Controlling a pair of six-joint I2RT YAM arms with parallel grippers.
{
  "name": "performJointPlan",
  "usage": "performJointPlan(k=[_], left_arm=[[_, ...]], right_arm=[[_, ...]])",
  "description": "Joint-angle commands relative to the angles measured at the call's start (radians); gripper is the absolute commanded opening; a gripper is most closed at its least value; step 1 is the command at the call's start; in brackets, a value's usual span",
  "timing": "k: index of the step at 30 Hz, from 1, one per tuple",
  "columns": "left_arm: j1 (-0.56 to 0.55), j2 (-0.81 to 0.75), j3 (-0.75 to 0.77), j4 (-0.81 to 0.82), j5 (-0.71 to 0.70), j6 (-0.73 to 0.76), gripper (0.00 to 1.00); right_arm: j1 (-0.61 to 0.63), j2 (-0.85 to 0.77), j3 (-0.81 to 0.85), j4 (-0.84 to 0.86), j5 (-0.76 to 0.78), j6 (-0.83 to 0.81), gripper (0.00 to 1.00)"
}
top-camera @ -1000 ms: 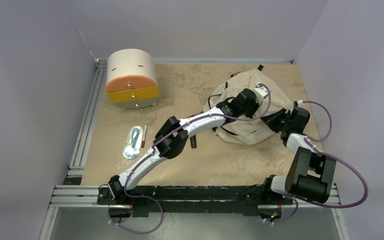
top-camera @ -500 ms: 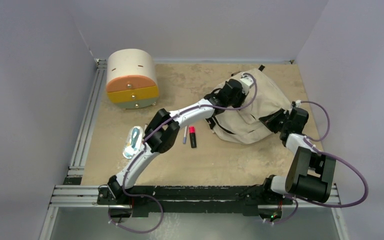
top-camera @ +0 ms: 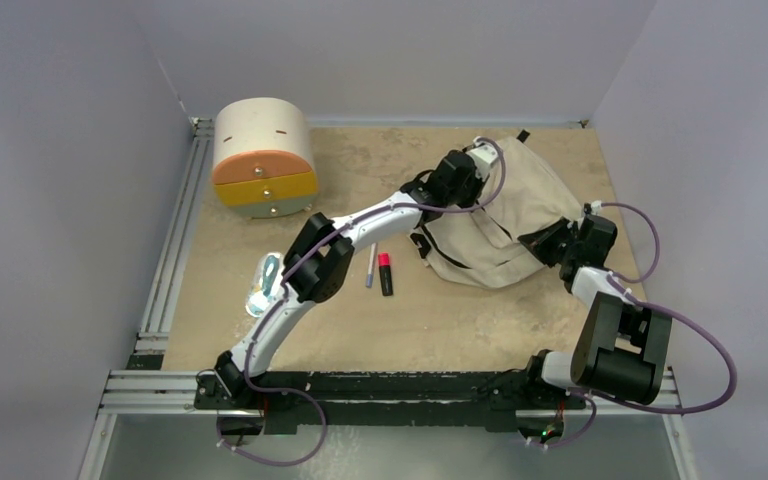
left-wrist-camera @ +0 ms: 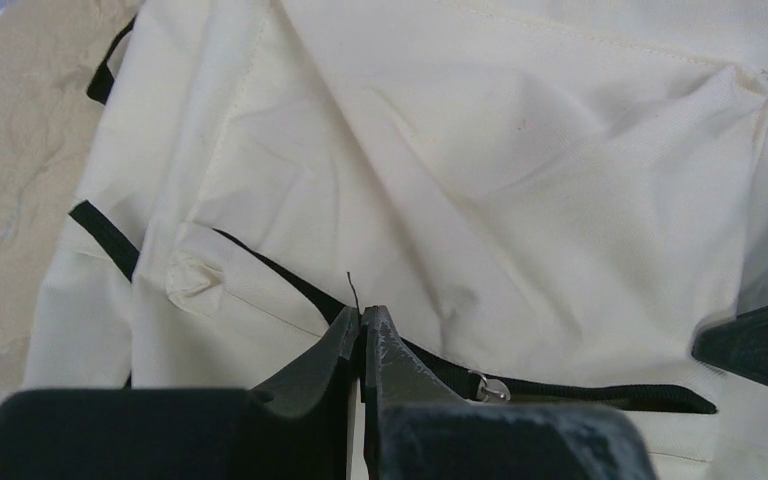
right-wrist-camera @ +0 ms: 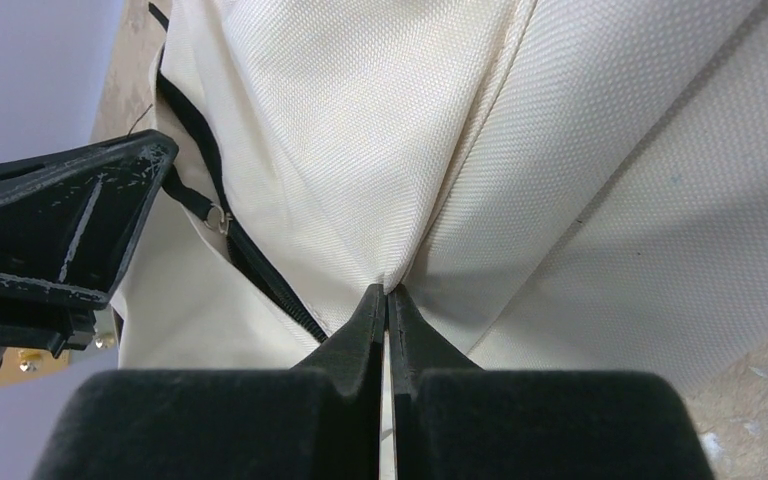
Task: Pack the student bag
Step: Unzip the student bag at the center of the board.
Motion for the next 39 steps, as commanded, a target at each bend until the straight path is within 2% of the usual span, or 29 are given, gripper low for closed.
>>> performJointPlan(k=[1,8,11,16,20,25,28,30,32,34,37,39], left_arm=[[0.046,-0.04,0.07,0.041,-0.045,0.065,0.0],[0.112,0.005,0.116,0.166,-0.005,0.168,0.0],[0.148,0.05,0.164,0.194,0.006,0.171,0.0],[0.185,0.082,0.15,0.296,0.004,0.203,0.0],[0.207,0.1,0.165,0.299,-0.008,0.202,0.0],[0.214,0.058,0.111,0.303,0.01,0.186,0.0],[0.214,0.005,0.037,0.294,0.087,0.14,0.0],[0.214,-0.038,-0.011,0.28,0.142,0.073,0.1],[0.215,-0.08,-0.063,0.272,0.2,0.025,0.24],[0.212,-0.114,-0.103,0.26,0.234,-0.027,0.32],[0.212,-0.13,-0.104,0.181,0.271,-0.106,0.41],[0.212,-0.142,-0.111,0.142,0.275,-0.189,0.46]], right_arm=[[-0.004,-0.004,-0.009,-0.021,0.01,-0.027,0.0],[-0.004,-0.027,0.009,-0.067,0.012,-0.042,0.0],[-0.004,-0.055,0.007,-0.09,0.031,-0.04,0.0],[-0.006,-0.087,0.002,-0.125,0.06,-0.028,0.0],[-0.02,-0.146,-0.013,-0.171,0.12,-0.004,0.0],[-0.035,-0.24,-0.023,-0.193,0.165,0.022,0.0],[-0.035,-0.253,0.002,-0.215,0.168,0.005,0.0],[-0.035,-0.26,0.018,-0.235,0.175,-0.013,0.0],[-0.035,-0.277,0.032,-0.25,0.181,-0.027,0.08],[-0.035,-0.299,0.047,-0.267,0.189,-0.034,0.19],[-0.035,-0.332,0.073,-0.282,0.187,-0.045,0.4],[-0.036,-0.341,0.095,-0.271,0.195,-0.052,0.49]])
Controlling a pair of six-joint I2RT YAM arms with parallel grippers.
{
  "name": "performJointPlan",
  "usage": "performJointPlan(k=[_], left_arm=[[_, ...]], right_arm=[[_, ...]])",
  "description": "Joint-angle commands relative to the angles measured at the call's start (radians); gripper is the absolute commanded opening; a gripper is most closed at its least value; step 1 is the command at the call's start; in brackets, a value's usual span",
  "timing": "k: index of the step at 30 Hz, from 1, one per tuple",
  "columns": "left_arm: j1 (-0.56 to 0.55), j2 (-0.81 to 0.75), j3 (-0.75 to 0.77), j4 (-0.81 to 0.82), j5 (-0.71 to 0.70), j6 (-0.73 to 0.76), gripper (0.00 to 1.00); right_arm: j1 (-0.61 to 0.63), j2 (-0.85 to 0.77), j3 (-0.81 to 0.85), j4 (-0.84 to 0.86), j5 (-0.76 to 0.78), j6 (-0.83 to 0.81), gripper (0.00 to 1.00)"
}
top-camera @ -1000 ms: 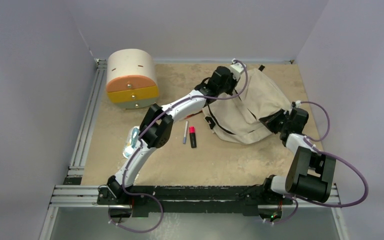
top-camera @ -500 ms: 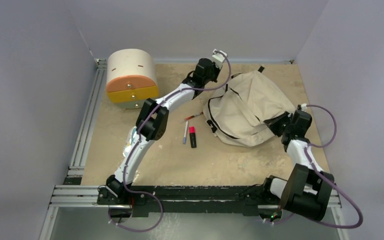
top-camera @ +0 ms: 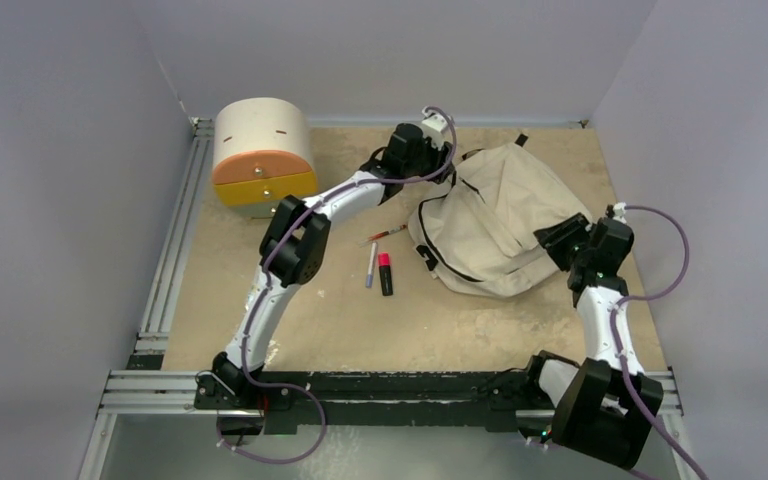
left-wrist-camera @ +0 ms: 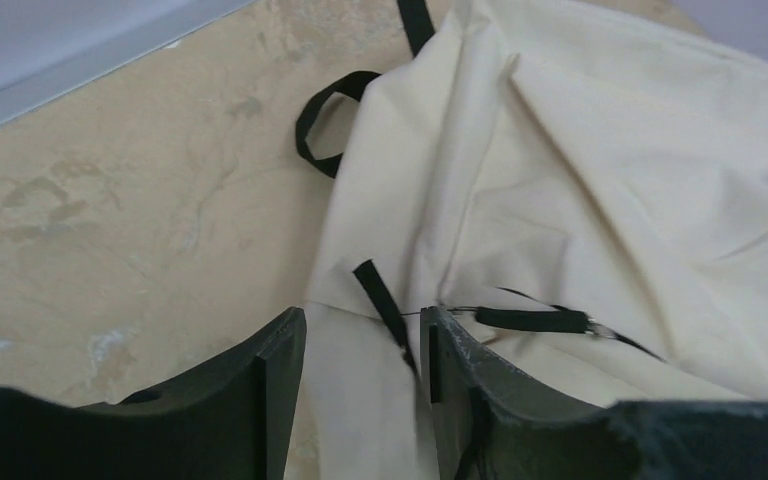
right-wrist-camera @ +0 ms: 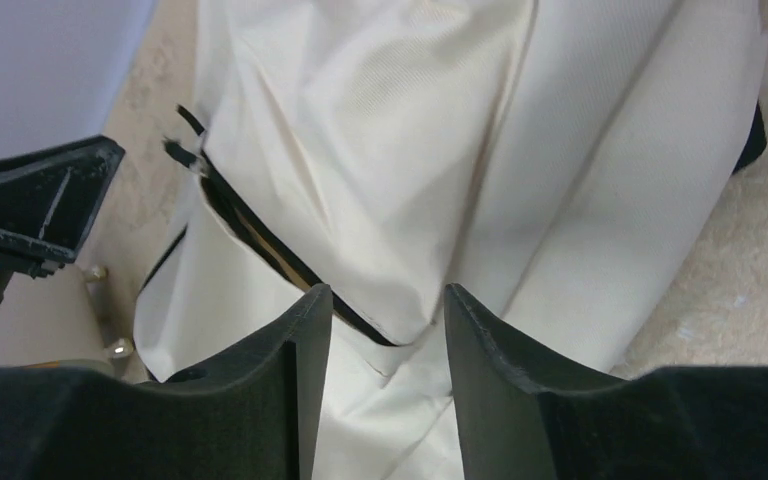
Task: Pack the student bag
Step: Unzip the student bag at the center of the board.
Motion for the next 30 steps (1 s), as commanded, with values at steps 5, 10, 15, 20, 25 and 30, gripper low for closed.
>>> performJointPlan(k=[5,10,15,20,25,30], left_arm=[[-0.023,-0.138,-0.037,-0.053,0.043,-0.35,0.53],[-0.046,-0.077,0.077,-0.207,-0.046,-0.457,0.56],[-0.066,-0.072,0.07,-0.234,-0.095,-0.619,0.62],[-0.071,-0.067,0.031,-0.19,-0.09,-0.797,0.68],[-0.071,-0.032,0.034,-0.154,-0.098,-0.895,0.71],[-0.071,0.043,0.098,-0.131,-0.072,-0.911,0.72]], right_arm=[[0.01,-0.004,0.103,0.034,-0.061,-0.033,0.62],[0.078,0.043,0.133,0.026,-0.032,-0.041,0.63],[0.147,0.055,0.13,0.045,0.002,-0.003,0.63],[0.152,0.06,0.121,0.055,0.003,0.005,0.63],[0.153,0.061,0.121,0.054,-0.004,-0.005,0.62],[0.159,0.085,0.131,0.043,0.003,-0.04,0.62]])
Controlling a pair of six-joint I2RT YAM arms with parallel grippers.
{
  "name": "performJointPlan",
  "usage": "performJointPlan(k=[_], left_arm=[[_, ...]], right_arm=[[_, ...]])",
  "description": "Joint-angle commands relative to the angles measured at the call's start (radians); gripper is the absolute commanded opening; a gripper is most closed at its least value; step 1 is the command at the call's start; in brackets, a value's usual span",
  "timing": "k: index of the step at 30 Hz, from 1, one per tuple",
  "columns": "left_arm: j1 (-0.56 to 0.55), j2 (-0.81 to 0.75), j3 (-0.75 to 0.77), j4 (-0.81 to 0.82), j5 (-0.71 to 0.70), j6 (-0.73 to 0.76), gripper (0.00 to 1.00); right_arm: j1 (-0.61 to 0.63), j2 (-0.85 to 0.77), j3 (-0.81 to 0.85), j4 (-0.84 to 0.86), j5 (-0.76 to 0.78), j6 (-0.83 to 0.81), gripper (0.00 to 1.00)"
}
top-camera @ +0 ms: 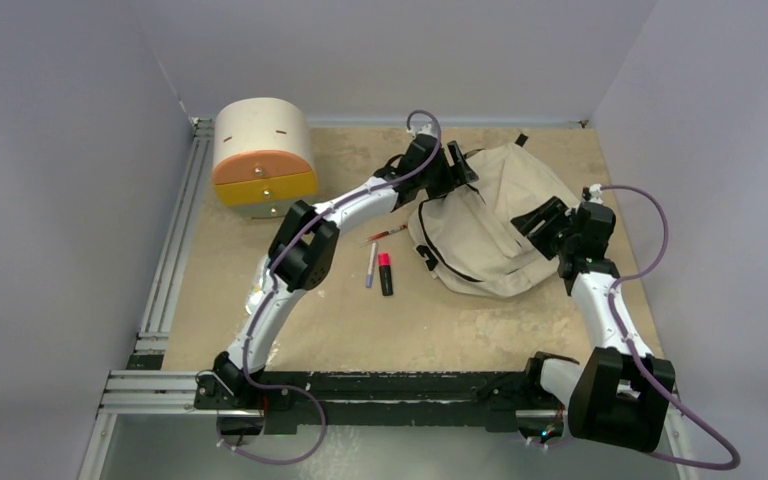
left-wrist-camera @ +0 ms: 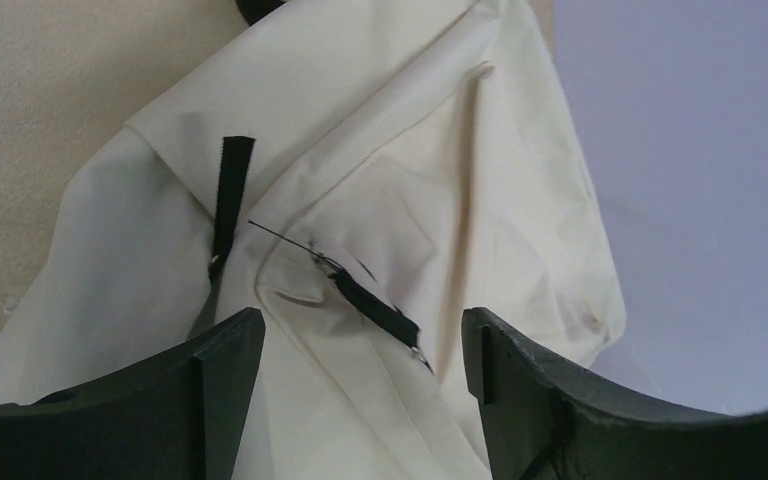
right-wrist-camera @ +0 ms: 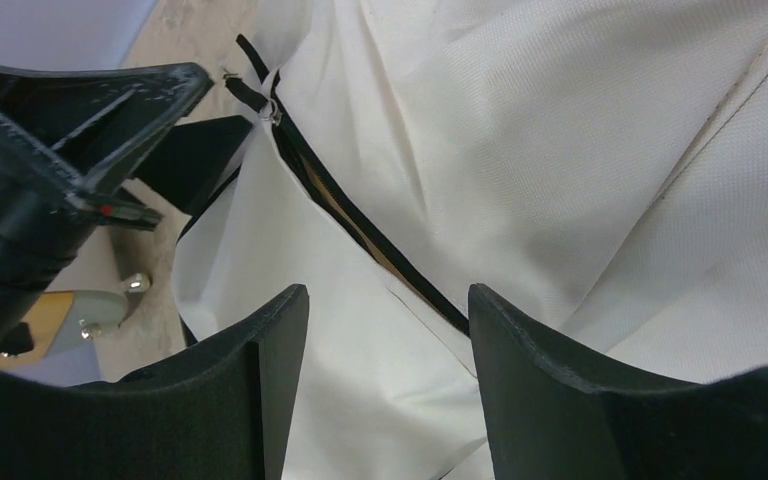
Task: Pack the student bag
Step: Unzip the student bag at the center of the board.
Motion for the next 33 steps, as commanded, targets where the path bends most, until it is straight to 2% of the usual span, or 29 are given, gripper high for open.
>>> performJointPlan(k=[1,7,13,16,21,29,33], left_arm=[[0.005,0.075,0.08,0.047,0.017,-0.066,0.72],[0.005,0.106,0.09,0.073,0.038,-0.104,0.71],[0.003,0.088,0.055,0.159,0.068,-0.126,0.54],[0.003,0.066,0.04,0.163,0.053,-0.113,0.53],[0.003,0.029,0.014,0.154,0.028,-0.086,0.55],[0.003,-0.042,-0.043,0.092,-0.025,-0.067,0.7],[0.003,-0.08,-0.093,0.135,-0.028,-0.086,0.71]], right_arm=[[0.006,0.023,0.043,0.028,0.012,-0.031,0.62],[0.008,0.017,0.037,0.036,0.005,-0.031,0.62],[0.008,0.02,0.032,0.039,0.005,-0.037,0.62],[0.008,0.021,0.027,0.044,0.002,-0.037,0.62],[0.008,0.029,0.022,0.052,-0.004,-0.037,0.62],[0.008,0.03,0.014,0.058,-0.006,-0.038,0.62],[0.008,0.032,0.007,0.064,-0.009,-0.035,0.62]])
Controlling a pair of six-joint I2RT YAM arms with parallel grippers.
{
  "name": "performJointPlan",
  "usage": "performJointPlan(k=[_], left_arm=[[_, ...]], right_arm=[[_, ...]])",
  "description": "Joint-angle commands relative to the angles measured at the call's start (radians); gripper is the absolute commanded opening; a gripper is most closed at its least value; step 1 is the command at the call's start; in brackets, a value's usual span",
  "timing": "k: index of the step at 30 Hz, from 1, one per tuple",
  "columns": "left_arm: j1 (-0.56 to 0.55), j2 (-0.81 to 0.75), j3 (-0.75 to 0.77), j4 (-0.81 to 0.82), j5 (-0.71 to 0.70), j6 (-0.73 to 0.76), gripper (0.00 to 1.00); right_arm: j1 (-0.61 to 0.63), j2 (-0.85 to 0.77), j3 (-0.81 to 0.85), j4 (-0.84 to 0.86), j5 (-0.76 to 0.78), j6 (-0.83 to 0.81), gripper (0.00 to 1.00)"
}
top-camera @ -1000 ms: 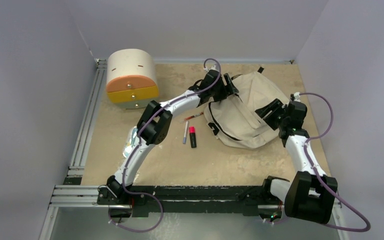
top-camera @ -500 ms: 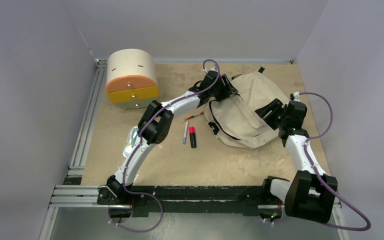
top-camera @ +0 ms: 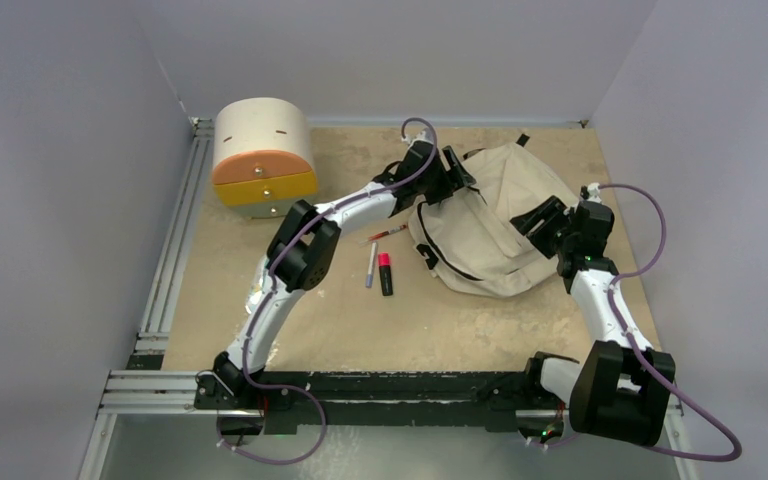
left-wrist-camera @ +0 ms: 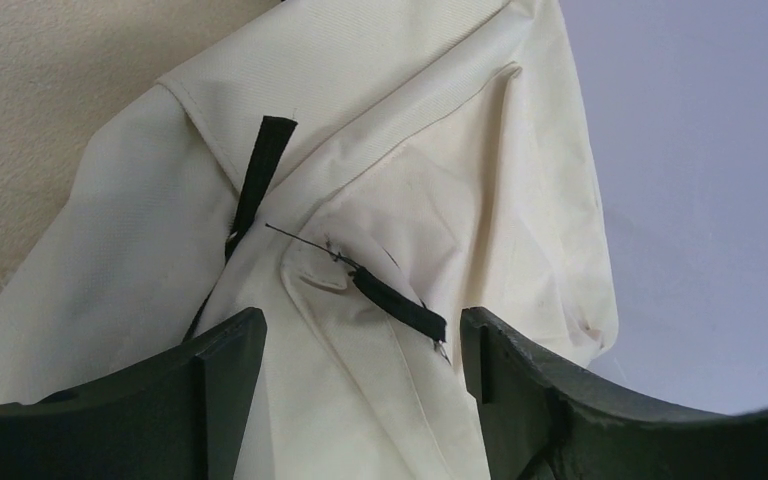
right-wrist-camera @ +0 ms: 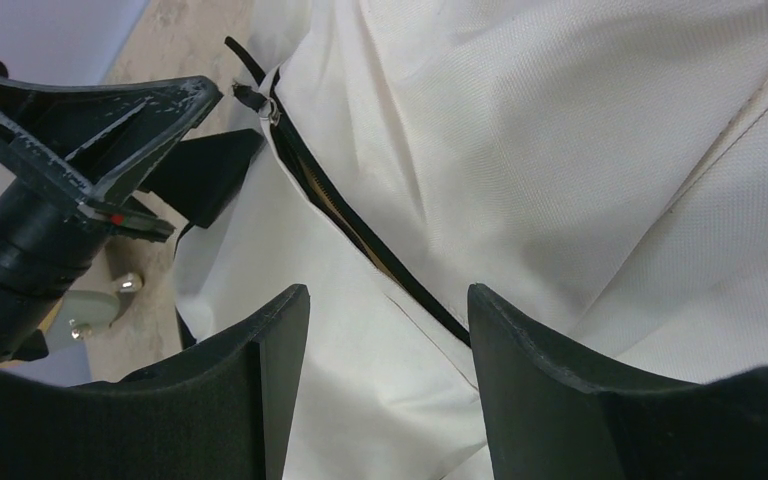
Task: Pack the student bag
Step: Unzip the student bag at the center of the board.
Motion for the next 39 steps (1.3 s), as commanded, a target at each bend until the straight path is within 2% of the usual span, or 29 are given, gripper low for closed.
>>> performJointPlan(k=[1,11,35,39], left_arm=[[0.0,-0.11,-0.031,0.065,-0.013,-0.009,0.71],[-0.001,-0.043,0.04,0.073,0.045,-0.056,0.69],[0.004,0.042,0.075,0.135,0.078,-0.113,0.64],[0.01,0.051,0.077,0.168,0.095,-0.127,0.59]], right_arm=[[0.006,0.001,0.006,0.042,-0.011,-0.017,0.62],[0.006,-0.001,0.003,0.041,-0.015,-0.016,0.61],[0.007,-0.004,-0.006,0.042,-0.025,-0.024,0.61],[0.006,-0.006,-0.007,0.041,-0.025,-0.025,0.61]])
